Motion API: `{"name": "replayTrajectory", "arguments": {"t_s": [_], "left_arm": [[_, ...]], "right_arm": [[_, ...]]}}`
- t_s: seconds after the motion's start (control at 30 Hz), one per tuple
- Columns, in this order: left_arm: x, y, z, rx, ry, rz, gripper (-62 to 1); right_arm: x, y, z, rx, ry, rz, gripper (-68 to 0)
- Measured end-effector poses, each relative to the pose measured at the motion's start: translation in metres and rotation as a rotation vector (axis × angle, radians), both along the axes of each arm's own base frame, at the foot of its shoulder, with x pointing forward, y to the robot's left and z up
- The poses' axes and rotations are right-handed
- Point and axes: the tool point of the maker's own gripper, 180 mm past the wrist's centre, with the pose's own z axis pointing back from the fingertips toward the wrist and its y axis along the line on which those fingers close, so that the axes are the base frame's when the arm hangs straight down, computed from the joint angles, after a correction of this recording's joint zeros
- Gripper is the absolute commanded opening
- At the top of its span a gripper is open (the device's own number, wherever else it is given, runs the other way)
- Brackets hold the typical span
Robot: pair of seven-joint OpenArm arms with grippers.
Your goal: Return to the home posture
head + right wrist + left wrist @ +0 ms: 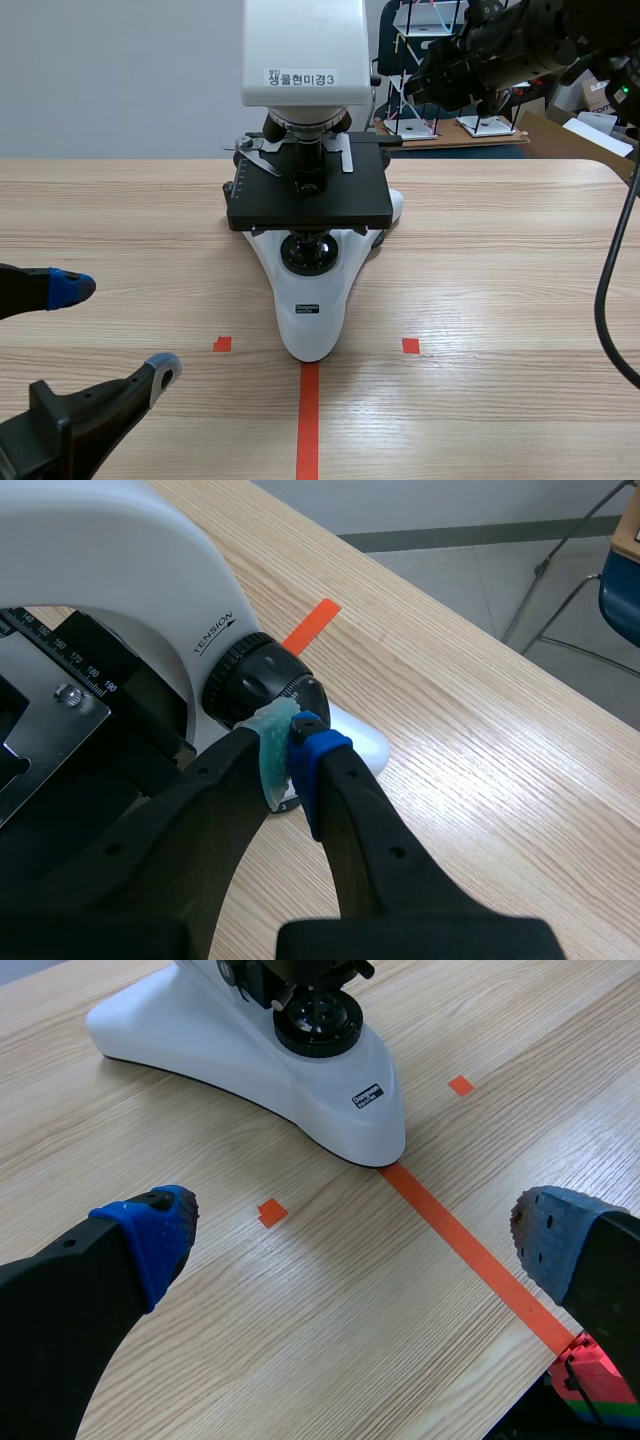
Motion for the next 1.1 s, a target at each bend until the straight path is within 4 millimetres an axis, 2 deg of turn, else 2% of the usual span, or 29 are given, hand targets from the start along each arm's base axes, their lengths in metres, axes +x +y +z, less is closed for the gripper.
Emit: {"name": "replayTrajectory", "arguments": {"t_s": [0.1,0.3,0.8,1.1], "left_arm": [[0.004,-0.002,0.012,-0.048,-0.054,0.004,1.4],[0.004,-0.002,0.01,-0.038,-0.048,0.003,1.4],[0.004,-0.002,0.01,-0.038,-0.048,0.003,1.4],[0.004,-0.002,0.01,-0.038,-0.047,0.003,1.4]], "right_arm": [[-0.002,0.0,-0.005,0.0,0.01,0.0,-67.7],[-0.006,-0.001,-0.014,-0.007,0.029,-0.001,-67.7],[-0.005,0.0,-0.011,0.005,0.014,-0.002,-67.7],[-0.004,-0.01,-0.01,-0.008,0.006,-0.016,-67.7]]}}
